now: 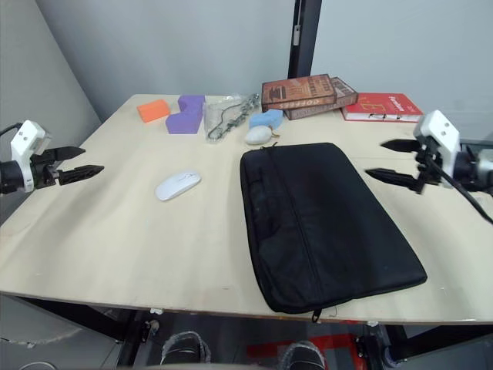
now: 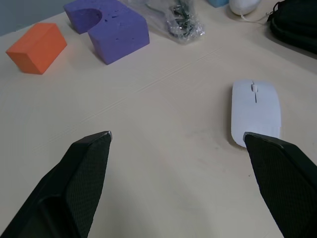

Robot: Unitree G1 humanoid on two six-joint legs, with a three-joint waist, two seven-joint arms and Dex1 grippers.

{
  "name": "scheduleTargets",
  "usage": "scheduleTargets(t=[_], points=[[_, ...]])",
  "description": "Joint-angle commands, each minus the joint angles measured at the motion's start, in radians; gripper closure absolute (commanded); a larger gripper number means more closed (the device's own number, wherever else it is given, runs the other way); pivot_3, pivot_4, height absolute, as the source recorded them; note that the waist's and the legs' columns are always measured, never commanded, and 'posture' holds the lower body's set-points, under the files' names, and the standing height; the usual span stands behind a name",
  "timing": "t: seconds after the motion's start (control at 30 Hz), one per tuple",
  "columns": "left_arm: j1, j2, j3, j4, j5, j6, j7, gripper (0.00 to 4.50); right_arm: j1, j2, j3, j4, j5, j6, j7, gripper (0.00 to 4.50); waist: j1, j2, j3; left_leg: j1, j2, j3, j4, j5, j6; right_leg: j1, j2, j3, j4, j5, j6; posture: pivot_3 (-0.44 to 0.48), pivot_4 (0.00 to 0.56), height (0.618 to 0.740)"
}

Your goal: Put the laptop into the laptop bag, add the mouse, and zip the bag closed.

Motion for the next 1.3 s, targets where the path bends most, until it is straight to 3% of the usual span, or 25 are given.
scheduleTargets(t=[0.03,0.27,0.5,0.73,1.0,1.13,1.3], points=[[0.031,-0.007,0.047,-0.077,-0.03,-0.007,0.032,0.0,0.015,0.088,-0.077,-0.27,0.208,0.122,-0.096,0.03,0.005,0.0,0.0,0.0,0.0,0.0,0.0,0.0,0.0,0.0,0.0,0.0,0.0,0.0,0.0,0.0,0.15,0.734],[0.104,-0.009,0.071,-0.182,-0.058,0.053,0.052,0.0,0.088,0.156,-0.062,-0.458,0.282,0.181,-0.19,0.03,0.021,-0.001,0.0,0.0,-0.001,-0.001,-0.001,-0.005,-0.008,0.001,0.0,-0.001,-0.001,-0.003,-0.005,0.0,0.15,0.734],[0.138,-0.004,0.086,-0.259,-0.081,0.115,0.068,0.0,0.096,0.149,-0.073,-0.476,0.287,0.181,-0.226,0.03,0.007,-0.001,0.0,0.001,0.0,-0.001,-0.001,-0.006,-0.01,0.001,0.0,-0.001,0.0,-0.003,-0.005,0.0,0.15,0.734],[0.099,-0.061,0.003,-0.335,-0.073,0.141,0.037,0.0,0.098,0.157,-0.074,-0.488,0.297,0.188,-0.263,0.03,0.005,-0.001,0.0,0.001,-0.001,-0.001,-0.002,-0.006,-0.011,0.001,0.0,-0.001,-0.001,-0.003,-0.005,0.0,0.15,0.734],[-0.023,-0.167,-0.131,-0.178,0.042,-0.013,0.029,0.0,0.137,0.158,-0.074,-0.53,0.302,0.192,-0.289,0.03,0.007,-0.001,0.0,0.0,-0.001,-0.001,-0.002,-0.005,-0.01,0.001,0.0,-0.001,-0.001,-0.003,-0.005,0.0,0.15,0.734],[-0.127,-0.281,-0.172,-0.005,0.086,-0.097,0.056,0.0,0.154,0.184,-0.073,-0.576,0.319,0.207,-0.356,0.03,0.01,-0.001,0.0,0.0,-0.001,-0.001,-0.002,-0.005,-0.011,0.001,0.0,-0.001,-0.001,-0.003,-0.005,0.0,0.15,0.734],[-0.19,-0.353,-0.21,0.123,0.139,-0.186,0.055,0.0,0.182,0.192,-0.081,-0.627,0.324,0.211,-0.399,0.03,0.011,-0.001,0.0,0.0,-0.001,-0.002,-0.002,-0.004,-0.009,0.001,0.0,-0.001,-0.002,-0.003,-0.005,0.0,0.15,0.734]])
